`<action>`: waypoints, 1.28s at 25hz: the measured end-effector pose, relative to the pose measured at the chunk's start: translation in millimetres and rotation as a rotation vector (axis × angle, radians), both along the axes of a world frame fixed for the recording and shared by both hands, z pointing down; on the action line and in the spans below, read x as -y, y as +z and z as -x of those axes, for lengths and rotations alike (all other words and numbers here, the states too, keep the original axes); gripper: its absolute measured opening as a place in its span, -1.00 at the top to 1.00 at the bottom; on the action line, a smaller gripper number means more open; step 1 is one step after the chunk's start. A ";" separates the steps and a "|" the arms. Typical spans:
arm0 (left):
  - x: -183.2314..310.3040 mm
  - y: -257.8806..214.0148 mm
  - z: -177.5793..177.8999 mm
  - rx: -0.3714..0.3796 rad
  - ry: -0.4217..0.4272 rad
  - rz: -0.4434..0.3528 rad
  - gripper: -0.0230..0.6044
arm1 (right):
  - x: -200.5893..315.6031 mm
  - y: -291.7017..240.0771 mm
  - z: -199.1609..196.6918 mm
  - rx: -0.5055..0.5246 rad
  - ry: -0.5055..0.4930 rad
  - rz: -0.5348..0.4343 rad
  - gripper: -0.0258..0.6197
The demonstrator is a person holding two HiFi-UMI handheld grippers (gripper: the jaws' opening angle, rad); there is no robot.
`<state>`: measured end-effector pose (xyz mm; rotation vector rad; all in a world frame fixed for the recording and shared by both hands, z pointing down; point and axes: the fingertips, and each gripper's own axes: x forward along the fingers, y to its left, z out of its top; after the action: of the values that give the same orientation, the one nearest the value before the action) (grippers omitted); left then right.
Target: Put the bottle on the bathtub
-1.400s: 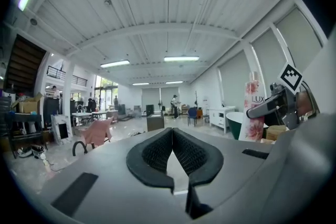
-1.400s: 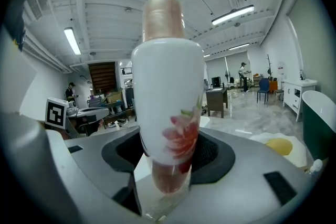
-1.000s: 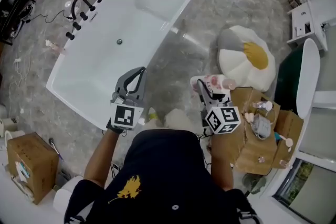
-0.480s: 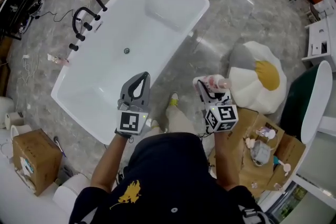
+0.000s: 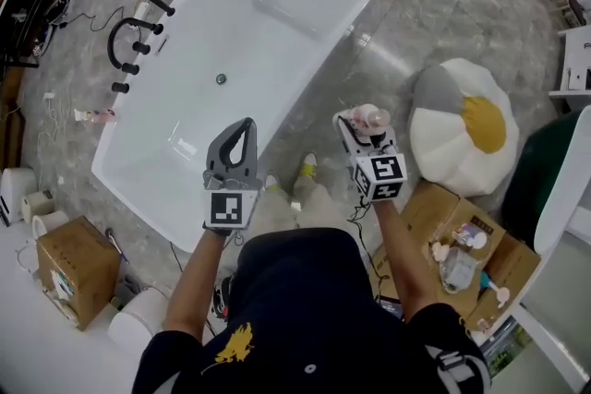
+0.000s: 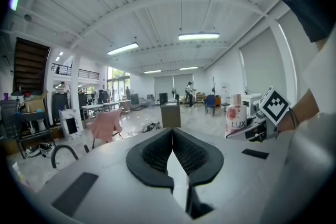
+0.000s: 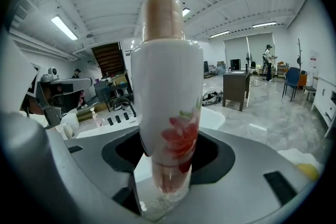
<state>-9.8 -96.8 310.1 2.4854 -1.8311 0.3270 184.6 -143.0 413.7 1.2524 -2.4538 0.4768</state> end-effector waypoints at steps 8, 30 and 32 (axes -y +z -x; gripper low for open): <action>53.0 54.9 18.4 -0.049 -0.027 -0.009 0.87 | 58.4 58.5 21.2 -0.059 0.026 -0.005 0.18; 103.7 259.6 45.6 -0.057 0.031 0.088 0.87 | 152.5 257.5 82.4 -0.129 0.244 0.029 0.18; 111.7 273.5 40.2 -0.079 0.041 0.098 0.87 | 159.9 273.5 84.6 -0.155 0.245 0.037 0.18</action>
<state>-50.0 -208.5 583.6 2.4362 -1.6948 0.3071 99.9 -302.9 687.2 1.5229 -2.1656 0.4666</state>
